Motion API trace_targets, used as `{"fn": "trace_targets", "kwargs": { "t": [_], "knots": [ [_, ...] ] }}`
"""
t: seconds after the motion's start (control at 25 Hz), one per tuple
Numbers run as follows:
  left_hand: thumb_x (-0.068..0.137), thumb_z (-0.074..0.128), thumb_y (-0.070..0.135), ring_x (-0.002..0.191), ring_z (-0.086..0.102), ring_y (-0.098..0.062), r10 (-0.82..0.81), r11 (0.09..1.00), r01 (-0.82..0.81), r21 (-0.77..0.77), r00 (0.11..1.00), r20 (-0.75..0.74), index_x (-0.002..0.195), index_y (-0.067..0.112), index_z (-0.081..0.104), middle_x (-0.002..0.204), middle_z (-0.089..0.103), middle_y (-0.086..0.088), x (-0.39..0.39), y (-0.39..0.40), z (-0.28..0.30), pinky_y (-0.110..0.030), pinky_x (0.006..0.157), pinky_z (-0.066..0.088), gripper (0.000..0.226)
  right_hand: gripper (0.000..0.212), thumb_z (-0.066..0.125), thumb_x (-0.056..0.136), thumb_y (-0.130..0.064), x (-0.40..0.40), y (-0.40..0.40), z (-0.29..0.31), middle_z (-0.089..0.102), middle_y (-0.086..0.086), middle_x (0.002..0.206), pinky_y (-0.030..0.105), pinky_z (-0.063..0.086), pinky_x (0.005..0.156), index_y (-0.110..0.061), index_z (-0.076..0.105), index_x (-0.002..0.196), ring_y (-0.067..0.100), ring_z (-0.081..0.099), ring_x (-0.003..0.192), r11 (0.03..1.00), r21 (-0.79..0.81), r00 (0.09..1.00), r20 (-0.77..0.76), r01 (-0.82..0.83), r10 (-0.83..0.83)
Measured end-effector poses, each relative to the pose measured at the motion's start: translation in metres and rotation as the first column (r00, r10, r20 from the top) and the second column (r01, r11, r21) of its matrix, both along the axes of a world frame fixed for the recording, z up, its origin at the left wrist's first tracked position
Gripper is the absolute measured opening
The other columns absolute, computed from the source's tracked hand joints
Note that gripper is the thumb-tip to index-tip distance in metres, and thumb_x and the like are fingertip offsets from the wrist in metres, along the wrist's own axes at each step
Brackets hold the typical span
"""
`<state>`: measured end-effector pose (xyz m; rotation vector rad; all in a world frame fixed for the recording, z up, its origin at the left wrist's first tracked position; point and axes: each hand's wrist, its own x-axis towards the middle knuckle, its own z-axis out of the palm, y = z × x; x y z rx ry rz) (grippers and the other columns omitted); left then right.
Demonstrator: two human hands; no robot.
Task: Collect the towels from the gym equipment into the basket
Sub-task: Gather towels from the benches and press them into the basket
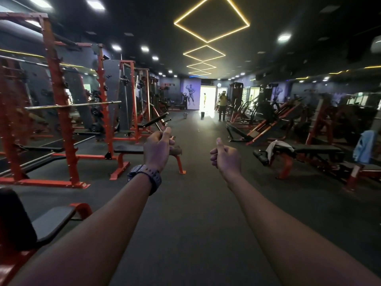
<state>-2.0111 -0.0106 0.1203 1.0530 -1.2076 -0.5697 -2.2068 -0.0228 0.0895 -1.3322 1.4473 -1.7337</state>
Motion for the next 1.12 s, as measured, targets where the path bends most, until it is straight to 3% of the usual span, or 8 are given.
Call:
{"fn": "trace_targets", "kwargs": {
  "t": [0.16,0.4,0.64,0.96,1.12],
  "knots": [
    [0.101,0.050,0.039,0.059,0.063,-0.012,-0.062,0.998,0.062,0.005,0.998,-0.007,0.086,0.012,0.067,0.081,0.071,-0.009,0.004,-0.098,0.007,-0.019,0.052,0.050,0.035,0.055,0.049,0.104,-0.048,0.006,-0.084,0.012,0.065,0.005,0.057,0.034,0.049,0.061,-0.015,0.065,0.063,0.018,0.058,0.050,0.999,0.013,0.999,0.019,0.050,-0.051],
    [0.100,0.051,0.042,0.069,0.063,-0.022,-0.155,0.987,0.157,0.043,0.987,-0.050,0.083,0.016,0.065,0.079,0.069,-0.006,-0.016,-0.238,0.008,-0.044,0.075,0.055,0.034,0.053,0.048,0.105,-0.044,-0.011,-0.206,0.015,0.060,0.006,0.058,0.025,0.043,0.048,-0.010,0.063,0.067,0.015,0.053,0.048,0.998,0.019,0.995,0.075,0.065,-0.066],
    [0.101,0.051,0.040,0.068,0.062,-0.022,-0.120,0.992,0.121,0.044,0.993,-0.019,0.087,0.012,0.066,0.077,0.069,-0.006,-0.030,-0.384,-0.012,-0.028,0.056,0.052,0.035,0.055,0.048,0.104,-0.047,-0.031,-0.358,-0.008,0.063,0.007,0.060,0.033,0.047,0.060,-0.013,0.064,0.065,0.018,0.057,0.051,0.999,0.022,0.997,0.063,0.048,-0.049],
    [0.097,0.050,0.048,0.069,0.064,-0.021,0.004,0.995,0.001,0.097,0.999,-0.054,0.081,0.019,0.066,0.078,0.070,-0.005,-0.022,-0.587,-0.033,-0.039,0.071,0.051,0.037,0.056,0.048,0.101,-0.052,-0.028,-0.592,-0.037,0.064,0.003,0.054,0.038,0.050,0.064,-0.018,0.064,0.060,0.019,0.060,0.051,0.995,0.088,0.999,0.035,-0.043,0.040],
    [0.098,0.049,0.049,0.069,0.065,-0.017,0.049,0.991,-0.040,0.124,0.996,-0.072,0.083,0.018,0.066,0.080,0.071,-0.005,-0.006,-0.700,-0.055,-0.035,0.070,0.051,0.038,0.058,0.048,0.100,-0.055,-0.013,-0.710,-0.064,0.065,0.001,0.053,0.039,0.051,0.064,-0.017,0.065,0.060,0.018,0.060,0.050,0.991,0.124,0.998,0.010,-0.058,0.057]
  ]
}}
